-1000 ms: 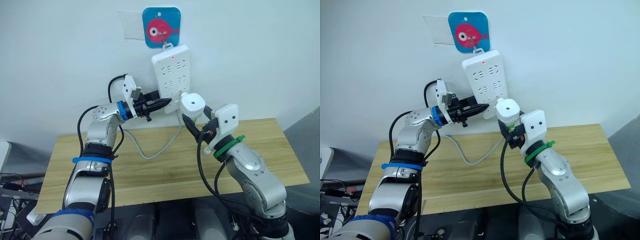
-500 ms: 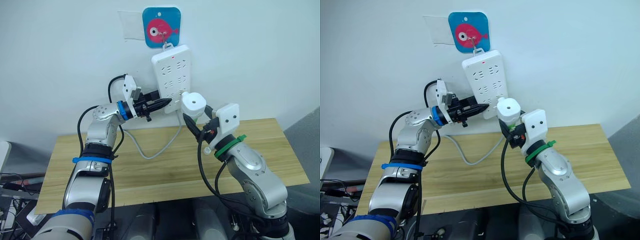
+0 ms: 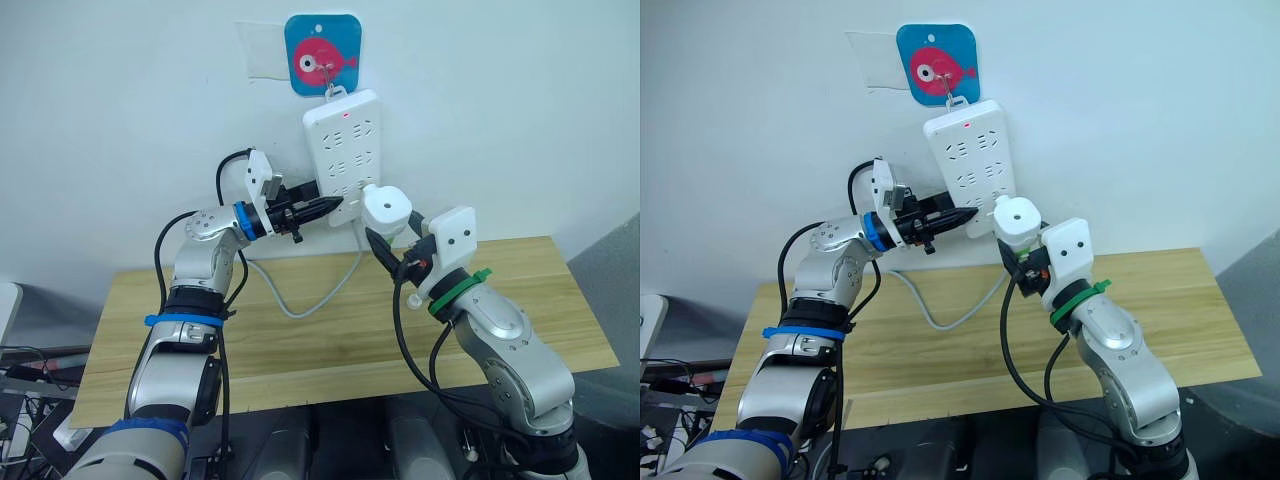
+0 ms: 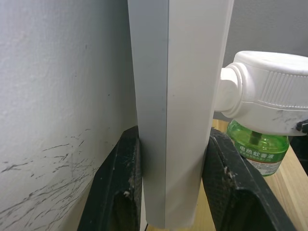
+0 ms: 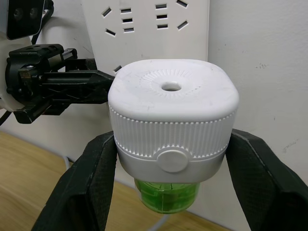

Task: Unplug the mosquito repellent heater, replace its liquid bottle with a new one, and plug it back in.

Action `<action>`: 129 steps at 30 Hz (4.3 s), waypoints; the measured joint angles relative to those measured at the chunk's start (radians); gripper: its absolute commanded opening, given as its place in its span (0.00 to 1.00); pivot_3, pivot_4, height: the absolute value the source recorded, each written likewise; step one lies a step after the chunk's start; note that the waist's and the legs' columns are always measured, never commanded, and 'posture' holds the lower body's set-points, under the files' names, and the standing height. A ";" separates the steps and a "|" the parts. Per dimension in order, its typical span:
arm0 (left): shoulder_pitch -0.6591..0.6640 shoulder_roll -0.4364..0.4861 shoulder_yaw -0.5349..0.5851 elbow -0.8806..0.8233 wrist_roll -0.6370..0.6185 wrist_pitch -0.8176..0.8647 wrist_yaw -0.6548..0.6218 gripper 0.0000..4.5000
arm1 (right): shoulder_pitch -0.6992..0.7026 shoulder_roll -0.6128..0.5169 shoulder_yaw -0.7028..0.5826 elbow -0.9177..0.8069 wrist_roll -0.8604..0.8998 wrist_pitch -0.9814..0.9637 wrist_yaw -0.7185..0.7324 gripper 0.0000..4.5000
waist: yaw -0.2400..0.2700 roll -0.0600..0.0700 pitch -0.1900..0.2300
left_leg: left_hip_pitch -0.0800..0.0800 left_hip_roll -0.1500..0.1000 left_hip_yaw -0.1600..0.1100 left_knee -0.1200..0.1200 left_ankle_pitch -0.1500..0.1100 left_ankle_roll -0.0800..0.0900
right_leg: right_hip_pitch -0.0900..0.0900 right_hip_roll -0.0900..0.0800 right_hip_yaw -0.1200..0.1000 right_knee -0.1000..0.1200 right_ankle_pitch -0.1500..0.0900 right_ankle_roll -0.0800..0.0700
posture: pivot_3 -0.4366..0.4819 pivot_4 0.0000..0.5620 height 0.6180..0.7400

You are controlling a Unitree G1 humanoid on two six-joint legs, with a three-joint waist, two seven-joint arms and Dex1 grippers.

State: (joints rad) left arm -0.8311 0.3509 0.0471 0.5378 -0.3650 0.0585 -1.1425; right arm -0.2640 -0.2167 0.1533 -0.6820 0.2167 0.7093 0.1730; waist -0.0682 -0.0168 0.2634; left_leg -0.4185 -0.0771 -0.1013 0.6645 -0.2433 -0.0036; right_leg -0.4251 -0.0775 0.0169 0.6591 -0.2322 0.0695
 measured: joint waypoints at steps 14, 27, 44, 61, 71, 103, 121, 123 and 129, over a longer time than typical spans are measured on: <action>0.004 0.000 0.000 -0.009 0.000 0.002 -0.001 0.29 | 0.010 -0.005 -0.004 -0.023 0.002 0.021 0.001 0.66 | 0.000 0.000 0.000 | 0.000 0.000 0.000 0.000 0.000 0.000 | 0.000 0.000 0.000 0.000 0.000 0.000 | 0.31 0.43 1.00; 0.007 0.000 0.000 -0.017 0.000 0.004 -0.001 0.29 | 0.010 -0.002 -0.012 -0.029 0.006 0.024 0.002 0.66 | 0.000 0.000 0.000 | 0.000 0.000 0.000 0.000 0.000 0.000 | 0.000 0.000 0.000 -0.001 0.000 0.000 | 0.32 0.43 1.00; 0.019 0.005 0.000 -0.042 -0.001 0.019 0.002 0.29 | 0.001 -0.005 -0.010 -0.029 0.005 0.024 0.005 0.66 | 0.001 0.000 0.000 | 0.000 0.000 0.000 0.000 0.000 0.000 | 0.000 0.000 0.000 -0.001 0.000 0.000 | 0.33 0.42 1.00; 0.023 0.006 0.000 -0.051 0.000 0.020 0.006 0.29 | -0.001 -0.009 -0.010 -0.029 0.005 0.041 0.009 0.66 | 0.002 0.000 0.000 | 0.000 0.000 0.000 0.000 0.000 0.000 | 0.000 0.000 0.000 -0.001 0.000 0.000 | 0.33 0.42 1.00; 0.023 0.007 0.000 -0.051 0.000 0.020 0.007 0.29 | -0.025 -0.001 -0.004 -0.027 0.002 0.041 0.013 0.66 | 0.002 0.000 0.000 | 0.000 0.000 0.000 0.000 0.000 0.000 | 0.000 0.000 0.000 -0.001 0.000 0.000 | 0.33 0.42 1.00; 0.031 0.021 0.012 -0.056 0.018 0.020 0.023 0.29 | -0.099 0.083 0.023 0.132 -0.039 -0.019 -0.012 0.66 | -0.014 0.000 0.000 | 0.000 0.000 0.000 0.000 0.000 0.000 | -0.001 0.000 0.000 0.001 0.000 0.000 | 0.33 0.44 1.00; 0.037 0.029 0.033 -0.057 0.026 0.042 0.037 0.29 | -0.143 0.111 0.045 0.222 -0.077 -0.068 -0.004 0.66 | -0.020 0.000 0.000 | 0.002 0.002 -0.004 0.000 0.002 -0.003 | -0.001 0.004 0.000 0.007 0.003 -0.004 | 0.34 0.42 1.00; 0.038 0.029 0.035 -0.059 0.027 0.043 0.037 0.29 | -0.143 0.120 0.044 0.226 -0.077 -0.071 -0.004 0.66 | -0.020 0.000 0.000 | 0.003 0.003 -0.004 0.000 0.003 -0.004 | -0.001 0.004 0.000 0.007 0.003 -0.005 | 0.35 0.41 1.00; 0.040 0.030 0.038 -0.062 0.027 0.043 0.038 0.29 | -0.143 0.130 0.041 0.228 -0.078 -0.072 -0.003 0.66 | -0.021 0.000 0.000 | 0.003 0.003 -0.004 0.000 0.003 -0.005 | -0.002 0.005 0.000 0.007 0.003 -0.005 | 0.35 0.41 1.00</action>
State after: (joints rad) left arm -0.7907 0.3805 0.0848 0.4758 -0.3381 0.1017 -1.1044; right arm -0.4070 -0.0865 0.1948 -0.4536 0.1384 0.6377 0.1699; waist -0.0890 -0.0168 0.2634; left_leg -0.4158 -0.0742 -0.1057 0.6642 -0.2404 -0.0081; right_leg -0.4269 -0.0728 0.0169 0.6665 -0.2289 0.0643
